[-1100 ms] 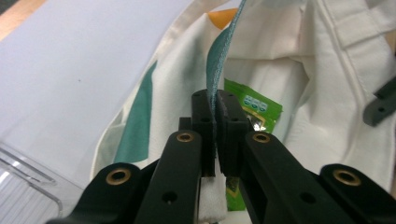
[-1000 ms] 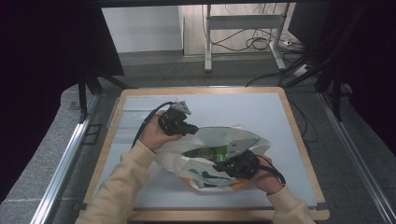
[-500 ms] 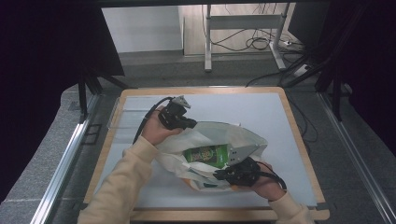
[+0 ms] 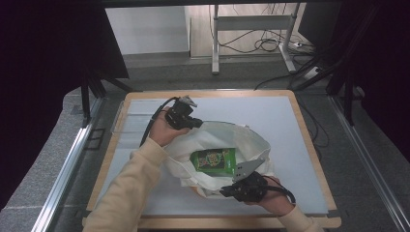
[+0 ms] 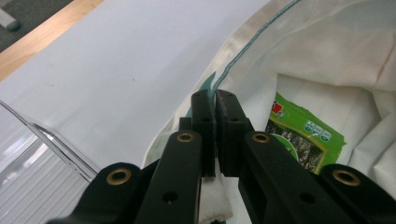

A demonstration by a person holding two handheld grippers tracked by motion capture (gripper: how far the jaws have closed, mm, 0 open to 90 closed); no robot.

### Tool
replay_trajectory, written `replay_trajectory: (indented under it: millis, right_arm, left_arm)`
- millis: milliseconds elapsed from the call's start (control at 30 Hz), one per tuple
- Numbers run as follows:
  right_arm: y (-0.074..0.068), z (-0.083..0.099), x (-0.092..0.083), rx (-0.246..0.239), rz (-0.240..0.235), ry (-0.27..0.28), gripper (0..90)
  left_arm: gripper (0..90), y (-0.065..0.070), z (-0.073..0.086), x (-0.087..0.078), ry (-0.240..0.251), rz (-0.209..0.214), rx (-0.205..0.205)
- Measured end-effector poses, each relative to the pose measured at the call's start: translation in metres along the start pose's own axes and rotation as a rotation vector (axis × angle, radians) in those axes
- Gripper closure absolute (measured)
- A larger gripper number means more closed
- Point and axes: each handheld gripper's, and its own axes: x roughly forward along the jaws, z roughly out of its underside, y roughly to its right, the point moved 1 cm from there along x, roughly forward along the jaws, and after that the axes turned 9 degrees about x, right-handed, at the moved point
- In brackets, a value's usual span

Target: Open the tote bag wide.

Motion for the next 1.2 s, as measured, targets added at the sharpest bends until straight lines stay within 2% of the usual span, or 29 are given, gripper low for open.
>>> replay_trajectory:
  millis: [100,233,333,800,1033,1200]
  right_arm:
    - [-0.001,0.001,0.002,-0.002,-0.001,-0.010,86.6]
    - [-0.006,0.002,0.007,-0.045,0.011,-0.041,86.5]
    - [-0.006,0.003,0.008,-0.046,0.008,-0.047,86.5]
    - [-0.005,0.010,0.017,-0.040,-0.004,-0.081,86.3]
    - [-0.003,0.009,0.016,-0.031,0.002,-0.065,85.7]
    - [-0.004,0.007,0.013,-0.034,0.011,-0.047,79.5]
  left_arm:
    - [87.9,-0.003,0.000,0.002,-0.008,-0.004,-0.007]
    - [87.9,-0.007,-0.001,0.004,-0.007,-0.012,-0.017]
    - [87.9,-0.010,0.000,0.005,0.003,-0.014,-0.036]
    - [87.9,-0.019,0.000,0.012,-0.010,-0.023,-0.063]
    - [87.3,-0.018,0.003,0.011,0.001,0.000,-0.063]
    - [80.6,-0.010,0.002,-0.001,0.033,-0.007,-0.029]
